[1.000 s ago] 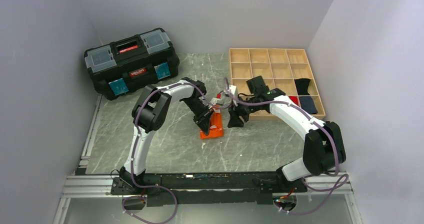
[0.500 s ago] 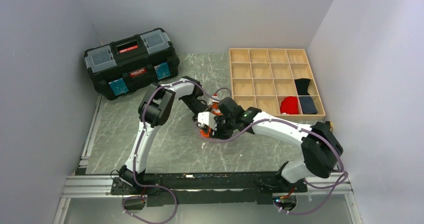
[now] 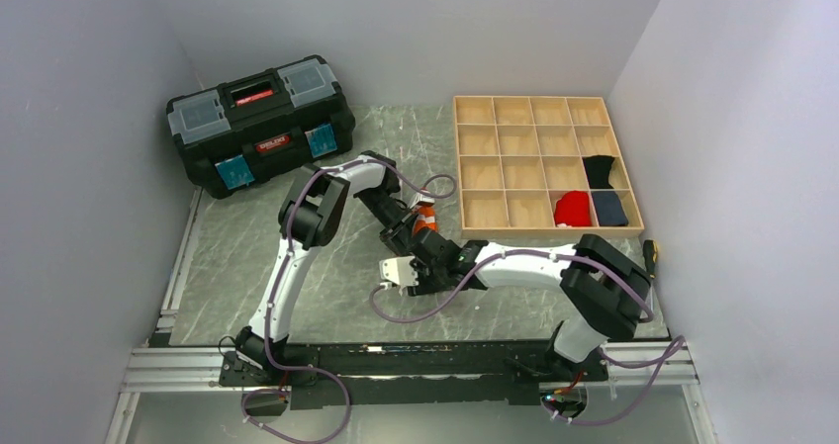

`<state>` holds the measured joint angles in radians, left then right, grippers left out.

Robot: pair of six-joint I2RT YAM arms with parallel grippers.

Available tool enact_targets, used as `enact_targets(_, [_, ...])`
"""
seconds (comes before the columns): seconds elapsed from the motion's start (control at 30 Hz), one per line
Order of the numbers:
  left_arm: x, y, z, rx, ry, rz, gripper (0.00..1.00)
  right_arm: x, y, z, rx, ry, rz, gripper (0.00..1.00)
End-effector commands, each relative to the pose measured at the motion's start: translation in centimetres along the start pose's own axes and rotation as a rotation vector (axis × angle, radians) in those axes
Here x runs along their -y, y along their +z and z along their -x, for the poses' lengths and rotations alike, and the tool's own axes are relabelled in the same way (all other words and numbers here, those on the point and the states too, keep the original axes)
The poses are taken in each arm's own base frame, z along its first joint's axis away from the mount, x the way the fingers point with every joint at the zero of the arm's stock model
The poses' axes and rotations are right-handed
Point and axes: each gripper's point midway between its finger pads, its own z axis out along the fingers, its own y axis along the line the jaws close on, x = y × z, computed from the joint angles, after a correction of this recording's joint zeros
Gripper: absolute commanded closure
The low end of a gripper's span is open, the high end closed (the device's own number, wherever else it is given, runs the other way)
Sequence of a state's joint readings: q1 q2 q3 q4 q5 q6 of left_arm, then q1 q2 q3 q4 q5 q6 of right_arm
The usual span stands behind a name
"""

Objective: Roll the underwear
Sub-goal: Roll the underwear to the center of the board.

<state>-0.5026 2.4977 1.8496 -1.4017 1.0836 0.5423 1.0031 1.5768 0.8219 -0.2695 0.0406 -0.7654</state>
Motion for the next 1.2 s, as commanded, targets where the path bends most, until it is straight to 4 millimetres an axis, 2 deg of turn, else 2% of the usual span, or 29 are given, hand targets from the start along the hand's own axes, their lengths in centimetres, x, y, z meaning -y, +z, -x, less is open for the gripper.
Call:
enact_targets(0.0, [-1.3, 0.2, 0.5, 0.001, 0.072, 0.022, 1.0, 1.6, 0.7, -0.1, -0.031, -0.042, -0.1, 0.51])
enact_targets(0.4, [-1.3, 0.3, 0.3, -0.009, 0.066, 0.014, 1.0, 1.2, 2.1, -1.5, -0.092, -0.079, -0.115, 0.56])
enact_targets(0.47, [-1.2, 0.2, 0.3, -0.008, 0.068, 0.013, 1.0, 0.9, 2.4, -1.6, -0.097, -0.08, -0.103, 0.61])
enact_targets(0.77, [-1.4, -0.1, 0.3, -0.015, 0.075, 0.047, 1.0, -0.5, 2.4, -1.8, -0.109, -0.062, -0.019, 0.95])
enact_targets(0.83, [-1.4, -0.2, 0.3, -0.016, 0.082, 0.062, 0.94, -0.9, 2.2, -1.6, -0.101, -0.052, 0.009, 1.0])
enact_targets(1.0, [-1.2, -0.8, 0.4, -0.016, 0.104, 0.106, 0.75, -2.0, 1.7, -0.8, -0.076, -0.019, 0.09, 1.0])
enact_targets(1.17, [-1.1, -1.4, 0.7, -0.012, 0.126, 0.156, 0.62, -3.0, 1.1, -0.1, -0.05, 0.035, 0.172, 1.0])
